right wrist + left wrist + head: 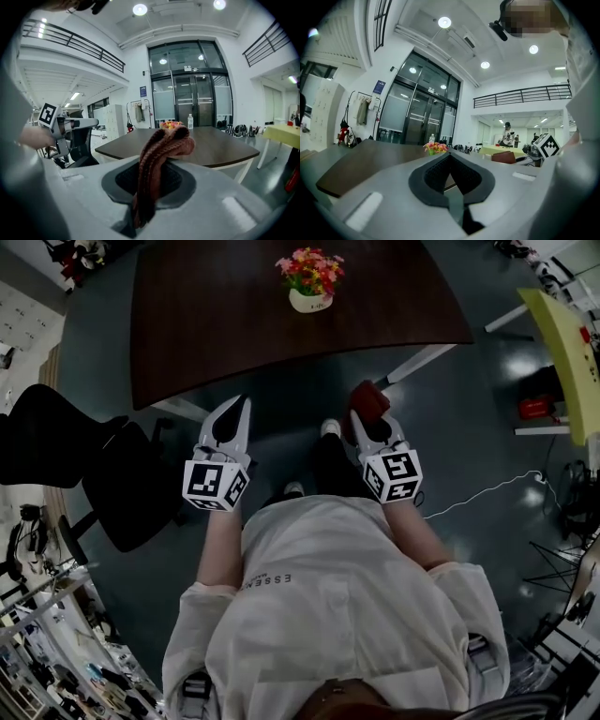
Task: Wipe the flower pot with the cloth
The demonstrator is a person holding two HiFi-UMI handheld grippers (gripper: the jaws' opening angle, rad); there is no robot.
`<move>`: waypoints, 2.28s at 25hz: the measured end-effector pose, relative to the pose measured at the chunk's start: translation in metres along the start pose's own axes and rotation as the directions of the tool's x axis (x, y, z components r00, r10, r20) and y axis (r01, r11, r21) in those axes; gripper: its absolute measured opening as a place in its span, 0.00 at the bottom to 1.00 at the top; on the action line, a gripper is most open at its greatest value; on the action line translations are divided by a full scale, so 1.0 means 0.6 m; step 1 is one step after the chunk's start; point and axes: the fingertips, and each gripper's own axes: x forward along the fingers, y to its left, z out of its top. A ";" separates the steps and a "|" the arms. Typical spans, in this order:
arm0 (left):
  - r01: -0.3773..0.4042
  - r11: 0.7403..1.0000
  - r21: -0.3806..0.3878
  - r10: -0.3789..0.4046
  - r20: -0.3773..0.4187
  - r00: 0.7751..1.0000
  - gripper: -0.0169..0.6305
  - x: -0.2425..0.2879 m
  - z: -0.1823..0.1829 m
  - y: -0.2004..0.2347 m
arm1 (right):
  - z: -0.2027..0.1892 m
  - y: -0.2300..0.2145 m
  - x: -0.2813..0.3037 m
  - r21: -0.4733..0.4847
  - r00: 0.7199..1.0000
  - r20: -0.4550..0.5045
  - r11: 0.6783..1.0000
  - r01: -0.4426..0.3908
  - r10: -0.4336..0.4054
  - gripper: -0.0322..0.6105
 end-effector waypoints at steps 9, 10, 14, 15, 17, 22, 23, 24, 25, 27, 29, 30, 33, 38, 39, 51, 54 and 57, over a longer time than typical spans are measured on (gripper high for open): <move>-0.017 1.000 0.022 0.018 -0.060 0.998 0.05 0.171 -0.032 0.055 | 0.035 -0.151 0.164 -0.007 0.998 -0.053 1.000 -0.020 0.020 0.12; -0.017 0.999 0.033 0.019 -0.061 0.998 0.05 0.198 -0.031 0.058 | 0.047 -0.175 0.183 -0.013 0.998 -0.052 1.000 -0.025 0.025 0.12; -0.021 0.999 0.050 0.024 -0.063 0.998 0.05 0.304 -0.029 0.067 | 0.072 -0.251 0.255 -0.034 0.995 -0.081 0.997 -0.065 0.062 0.12; -0.016 0.998 0.055 0.020 -0.071 0.997 0.05 0.326 -0.032 0.068 | 0.074 -0.263 0.272 -0.037 0.993 -0.092 0.996 -0.077 0.074 0.12; -0.009 0.998 0.061 0.014 -0.085 0.996 0.05 0.363 -0.040 0.074 | 0.075 -0.280 0.304 -0.043 0.988 -0.118 0.993 -0.108 0.103 0.12; 0.008 1.000 0.030 -0.004 -0.126 0.992 0.05 0.433 -0.074 0.090 | 0.059 -0.303 0.377 -0.041 0.958 -0.218 0.979 -0.199 0.185 0.12; 0.016 1.000 0.026 -0.013 -0.143 0.990 0.05 0.443 -0.082 0.093 | 0.052 -0.302 0.387 -0.026 0.950 -0.237 0.976 -0.217 0.205 0.12; 0.023 0.999 0.022 -0.019 -0.159 0.987 0.05 0.452 -0.090 0.096 | 0.045 -0.298 0.396 -0.012 0.940 -0.254 0.972 -0.236 0.226 0.12; 0.028 0.999 0.021 -0.024 -0.174 0.984 0.05 0.462 -0.098 0.101 | 0.038 -0.292 0.404 -0.001 0.931 -0.269 0.967 -0.256 0.246 0.12; 0.038 0.999 0.023 -0.032 -0.198 0.980 0.05 0.486 -0.111 0.113 | 0.028 -0.278 0.421 0.009 0.912 -0.293 0.955 -0.296 0.286 0.12; 0.053 0.998 0.031 -0.045 -0.217 0.975 0.05 0.513 -0.123 0.121 | 0.021 -0.263 0.438 0.018 0.894 -0.313 0.943 -0.332 0.321 0.12; 0.060 0.998 0.037 -0.050 -0.227 0.973 0.05 0.527 -0.129 0.124 | 0.018 -0.256 0.446 0.024 0.884 -0.322 0.936 -0.350 0.339 0.12; 0.085 0.994 0.075 -0.064 -0.257 0.964 0.05 0.563 -0.151 0.132 | 0.012 -0.229 0.464 0.050 0.852 -0.344 0.913 -0.404 0.396 0.12; 0.197 0.970 0.146 -0.141 -0.326 0.935 0.05 0.603 -0.191 0.125 | -0.009 -0.159 0.475 0.099 0.749 -0.383 0.831 -0.548 0.540 0.12; 0.205 0.966 0.157 -0.144 -0.334 0.932 0.05 0.607 -0.195 0.125 | -0.012 -0.146 0.477 0.096 0.731 -0.388 0.813 -0.574 0.562 0.12; 0.214 0.971 0.110 -0.161 -0.369 0.915 0.05 0.612 -0.193 0.131 | -0.010 -0.180 0.527 0.122 0.766 -0.373 0.846 -0.519 0.523 0.12; 0.226 0.969 0.096 -0.175 -0.375 0.910 0.04 0.611 -0.193 0.130 | -0.009 -0.218 0.524 0.157 0.802 -0.360 0.878 -0.452 0.477 0.12; 0.229 0.969 0.098 -0.175 -0.388 0.905 0.04 0.612 -0.196 0.123 | -0.013 -0.259 0.519 0.190 0.830 -0.357 0.903 -0.385 0.429 0.12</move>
